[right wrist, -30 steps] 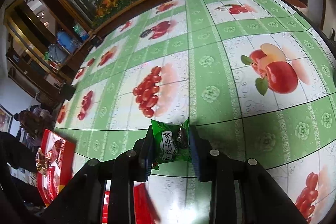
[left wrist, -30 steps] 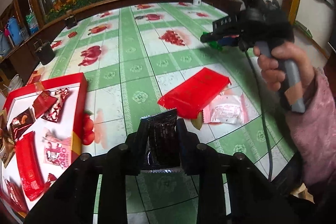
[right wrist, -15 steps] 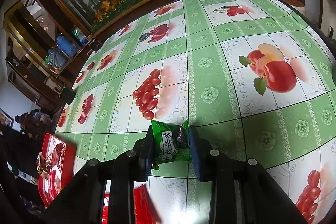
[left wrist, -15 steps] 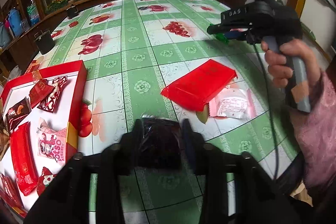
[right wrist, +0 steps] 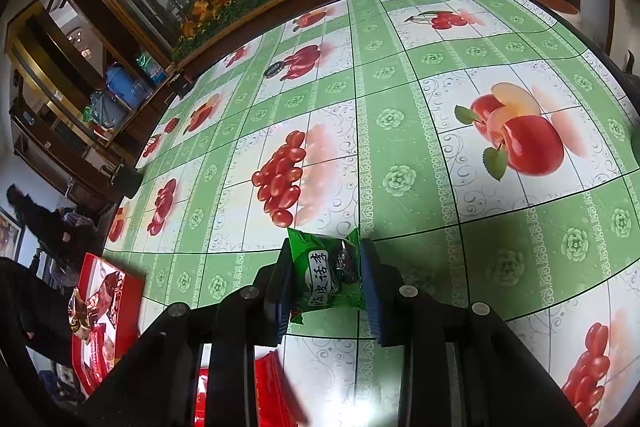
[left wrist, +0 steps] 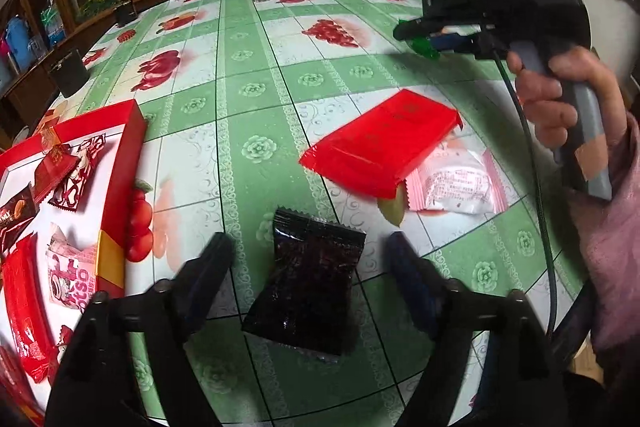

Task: Organize snacks

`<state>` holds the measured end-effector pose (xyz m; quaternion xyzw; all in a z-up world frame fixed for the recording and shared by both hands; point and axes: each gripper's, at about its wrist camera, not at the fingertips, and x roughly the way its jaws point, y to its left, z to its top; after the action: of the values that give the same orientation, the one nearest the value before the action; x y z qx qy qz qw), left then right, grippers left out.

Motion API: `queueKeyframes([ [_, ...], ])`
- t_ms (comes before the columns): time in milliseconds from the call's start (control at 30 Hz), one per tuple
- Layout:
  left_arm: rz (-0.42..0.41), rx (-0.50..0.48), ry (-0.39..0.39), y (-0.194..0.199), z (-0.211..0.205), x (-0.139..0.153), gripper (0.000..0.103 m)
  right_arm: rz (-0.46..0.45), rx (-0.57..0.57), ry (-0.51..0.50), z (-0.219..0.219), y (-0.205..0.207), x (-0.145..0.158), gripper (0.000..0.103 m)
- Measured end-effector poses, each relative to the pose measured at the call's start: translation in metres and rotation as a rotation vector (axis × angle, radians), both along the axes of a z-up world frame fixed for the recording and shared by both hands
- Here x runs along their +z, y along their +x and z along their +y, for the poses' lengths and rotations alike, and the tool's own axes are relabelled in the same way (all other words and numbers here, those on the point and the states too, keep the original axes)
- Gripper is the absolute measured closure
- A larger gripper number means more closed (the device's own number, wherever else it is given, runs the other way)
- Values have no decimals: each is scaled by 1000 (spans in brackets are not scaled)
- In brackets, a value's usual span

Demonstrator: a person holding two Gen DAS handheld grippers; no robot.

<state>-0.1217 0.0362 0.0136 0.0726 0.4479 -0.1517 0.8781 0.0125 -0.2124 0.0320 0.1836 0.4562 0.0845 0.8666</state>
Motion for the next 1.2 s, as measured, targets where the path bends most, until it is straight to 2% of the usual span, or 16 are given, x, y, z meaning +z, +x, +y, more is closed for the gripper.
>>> queueKeyframes([
  [33, -14, -5, 8, 0, 0, 1, 42, 2, -1, -2, 0, 0, 0, 72],
  [67, -20, -12, 2, -1, -1, 1, 53, 3, -1, 0, 0, 0, -1, 72],
  [100, -25, -14, 3, -1, -1, 2, 60, 3, -1, 0, 0, 0, -1, 72],
  [533, -26, 25, -46, 1, 10, 6, 61, 2, -2, 1, 3, -2, -2, 72],
  [833, -93, 46, -75, -5, 24, 32, 61, -7, 9, 9, 5, -2, -1, 72],
  [1200, -136, 78, -102, -11, 35, 50, 61, -16, 12, 7, 5, -1, 1, 72],
])
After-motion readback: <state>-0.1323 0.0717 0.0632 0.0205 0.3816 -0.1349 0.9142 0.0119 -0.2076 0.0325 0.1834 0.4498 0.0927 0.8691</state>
